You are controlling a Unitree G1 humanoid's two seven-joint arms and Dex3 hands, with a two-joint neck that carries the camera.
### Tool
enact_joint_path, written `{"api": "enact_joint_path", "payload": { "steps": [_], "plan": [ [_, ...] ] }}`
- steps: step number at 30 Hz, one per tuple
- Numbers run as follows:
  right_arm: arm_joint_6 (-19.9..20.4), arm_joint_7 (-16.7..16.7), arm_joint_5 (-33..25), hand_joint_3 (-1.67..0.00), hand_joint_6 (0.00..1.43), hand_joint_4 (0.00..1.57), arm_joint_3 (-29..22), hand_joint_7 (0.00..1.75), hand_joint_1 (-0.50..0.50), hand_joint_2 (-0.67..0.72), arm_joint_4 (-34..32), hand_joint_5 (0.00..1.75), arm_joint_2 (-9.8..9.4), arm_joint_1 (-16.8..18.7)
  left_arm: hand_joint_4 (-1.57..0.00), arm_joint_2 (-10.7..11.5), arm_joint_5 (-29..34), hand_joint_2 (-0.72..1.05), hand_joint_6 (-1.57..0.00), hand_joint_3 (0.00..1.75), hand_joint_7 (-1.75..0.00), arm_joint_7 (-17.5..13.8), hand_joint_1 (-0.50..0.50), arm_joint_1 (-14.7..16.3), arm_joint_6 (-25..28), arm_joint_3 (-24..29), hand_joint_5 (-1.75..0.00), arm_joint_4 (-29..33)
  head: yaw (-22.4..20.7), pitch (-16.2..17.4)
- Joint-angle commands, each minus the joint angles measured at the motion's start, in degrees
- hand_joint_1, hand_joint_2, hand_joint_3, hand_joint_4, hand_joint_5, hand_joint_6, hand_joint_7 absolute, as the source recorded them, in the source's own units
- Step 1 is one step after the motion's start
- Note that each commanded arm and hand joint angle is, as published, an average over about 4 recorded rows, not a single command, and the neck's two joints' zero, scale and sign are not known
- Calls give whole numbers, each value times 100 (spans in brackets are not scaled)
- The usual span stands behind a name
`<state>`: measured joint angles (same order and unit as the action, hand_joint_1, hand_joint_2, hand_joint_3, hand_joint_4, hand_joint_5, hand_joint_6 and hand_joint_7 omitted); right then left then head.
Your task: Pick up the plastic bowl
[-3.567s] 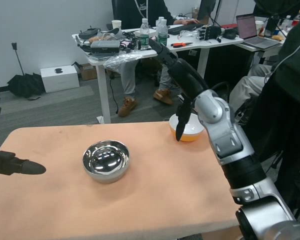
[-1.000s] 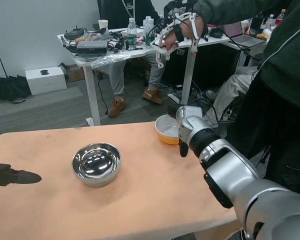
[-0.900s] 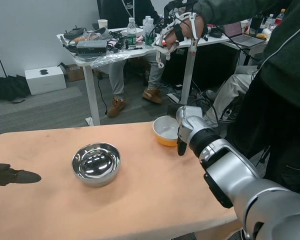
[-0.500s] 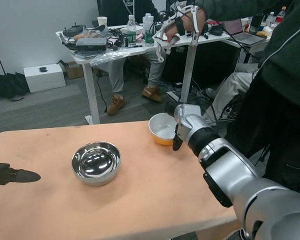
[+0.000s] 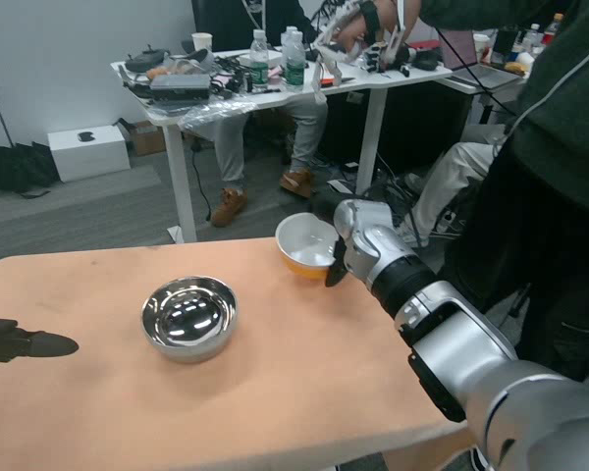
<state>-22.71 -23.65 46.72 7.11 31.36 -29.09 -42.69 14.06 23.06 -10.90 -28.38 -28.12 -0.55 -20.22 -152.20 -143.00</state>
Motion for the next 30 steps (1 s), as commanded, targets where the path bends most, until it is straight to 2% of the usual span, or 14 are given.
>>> {"api": "enact_joint_path", "payload": {
  "steps": [1, 6, 11, 14, 18, 21, 25, 28, 30],
  "plan": [
    [-45, -74, -158, -113, 3, 88, -51, 161, -50, -41, -464, 155, -154, 226, 0, 9, 6, -15, 0, 7, 0, 0, -50, 16, -35, 51, 0, -34, -60, 16],
    [-186, -175, -396, -119, 3, 88, -38, 157, -50, -41, -1374, 155, -286, 503, 0, 0, 6, -10, 0, 0, 0, 0, -50, 3, -35, 64, 0, -69, -114, 12],
    [-313, -322, -580, -119, 3, 88, 12, 161, -50, -41, -1967, 155, -409, 619, 0, -15, 6, -10, 0, 2, 0, 0, -50, -36, -35, 64, 0, -118, -203, -48],
    [-397, -484, -815, -119, 3, 88, 59, 161, -50, -41, -2460, 155, -547, 692, 0, -24, 6, -10, 0, 0, 0, 0, -50, -58, -35, 64, 0, -151, -228, -62],
    [-542, -607, -890, -119, 3, 88, 98, 161, -50, -41, -3086, 155, -666, 738, 0, -26, 1, -10, 0, 0, 0, 0, -50, -87, -35, 62, 0, -157, -381, -242],
    [-599, -618, -923, -119, 3, 88, 98, 161, -50, -41, -3352, 155, -699, 758, 0, -26, -3, -10, 0, 0, 0, 0, -50, -98, -35, 55, 0, -157, -350, -215],
    [-652, -638, -941, -119, 3, 88, 120, 164, -50, -41, -3549, 155, -703, 780, 0, -26, -1, -10, 0, 4, 0, 0, -50, -111, -35, 31, 0, -131, -641, -678],
    [-678, -654, -945, -119, 3, 88, 146, 161, -50, -41, -3677, 155, -703, 810, 0, -18, 1, -10, 0, 0, 0, 0, -50, -124, -35, 16, 0, -87, -616, -620],
    [-687, -669, -960, -119, 3, 89, 164, 161, -50, -41, -3752, 155, -706, 837, 0, 4, 6, -10, 0, 0, 0, 0, -50, -144, -35, 7, 0, -41, -903, -806]
  ]
}}
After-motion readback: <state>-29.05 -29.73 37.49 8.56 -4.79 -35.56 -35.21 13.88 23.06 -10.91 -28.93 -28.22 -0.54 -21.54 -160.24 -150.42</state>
